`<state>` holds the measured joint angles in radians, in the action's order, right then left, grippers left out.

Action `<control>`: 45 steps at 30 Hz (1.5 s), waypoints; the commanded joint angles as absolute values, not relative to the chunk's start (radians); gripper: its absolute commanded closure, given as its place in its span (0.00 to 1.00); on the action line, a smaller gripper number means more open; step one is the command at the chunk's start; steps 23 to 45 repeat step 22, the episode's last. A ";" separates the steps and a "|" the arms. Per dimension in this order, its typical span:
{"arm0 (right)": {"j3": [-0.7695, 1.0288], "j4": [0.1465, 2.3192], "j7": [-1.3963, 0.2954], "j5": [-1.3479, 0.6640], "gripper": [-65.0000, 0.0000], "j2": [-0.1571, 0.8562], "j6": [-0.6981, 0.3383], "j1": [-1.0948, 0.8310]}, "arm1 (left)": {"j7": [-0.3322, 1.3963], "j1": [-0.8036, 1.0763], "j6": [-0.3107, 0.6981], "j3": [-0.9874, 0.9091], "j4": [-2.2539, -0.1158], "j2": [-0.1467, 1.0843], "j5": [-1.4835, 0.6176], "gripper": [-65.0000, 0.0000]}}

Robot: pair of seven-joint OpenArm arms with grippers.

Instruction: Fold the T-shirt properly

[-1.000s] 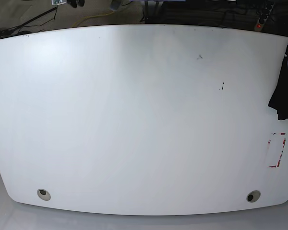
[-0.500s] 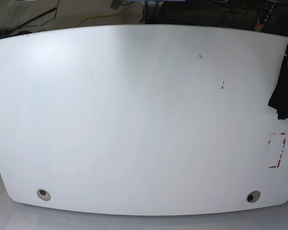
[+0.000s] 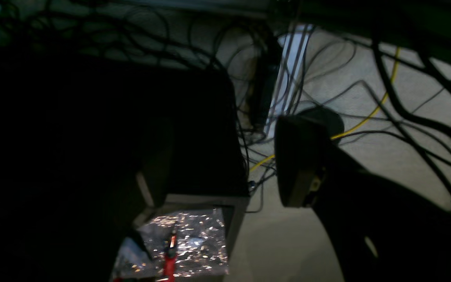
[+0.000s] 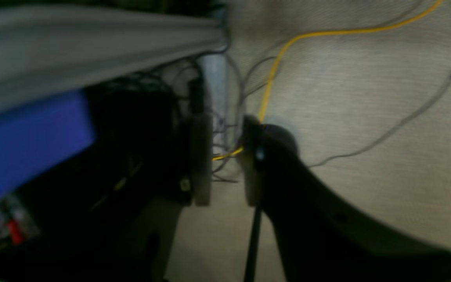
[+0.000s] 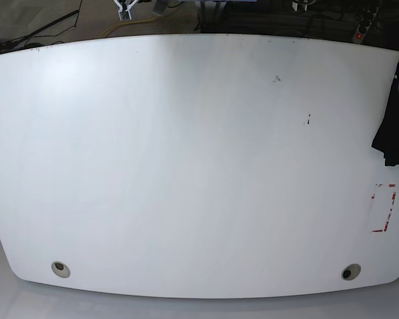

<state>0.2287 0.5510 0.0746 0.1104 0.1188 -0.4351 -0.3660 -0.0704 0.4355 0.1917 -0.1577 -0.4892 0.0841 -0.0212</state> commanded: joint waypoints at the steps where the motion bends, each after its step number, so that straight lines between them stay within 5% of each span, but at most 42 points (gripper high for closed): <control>1: 0.228 0.469 0.081 0.116 0.80 0.127 -0.398 -0.323 | -0.076 0.363 0.193 -0.159 -0.338 0.111 -0.024 0.42; 8: 0.228 0.367 0.081 0.117 0.80 0.127 -0.390 -0.226 | -0.076 0.236 0.193 -0.159 -0.166 0.111 -0.024 0.42; 45: 0.231 0.357 0.079 0.116 0.80 0.127 -0.390 -0.197 | -0.031 0.196 0.139 -0.157 -0.170 0.087 -0.024 0.42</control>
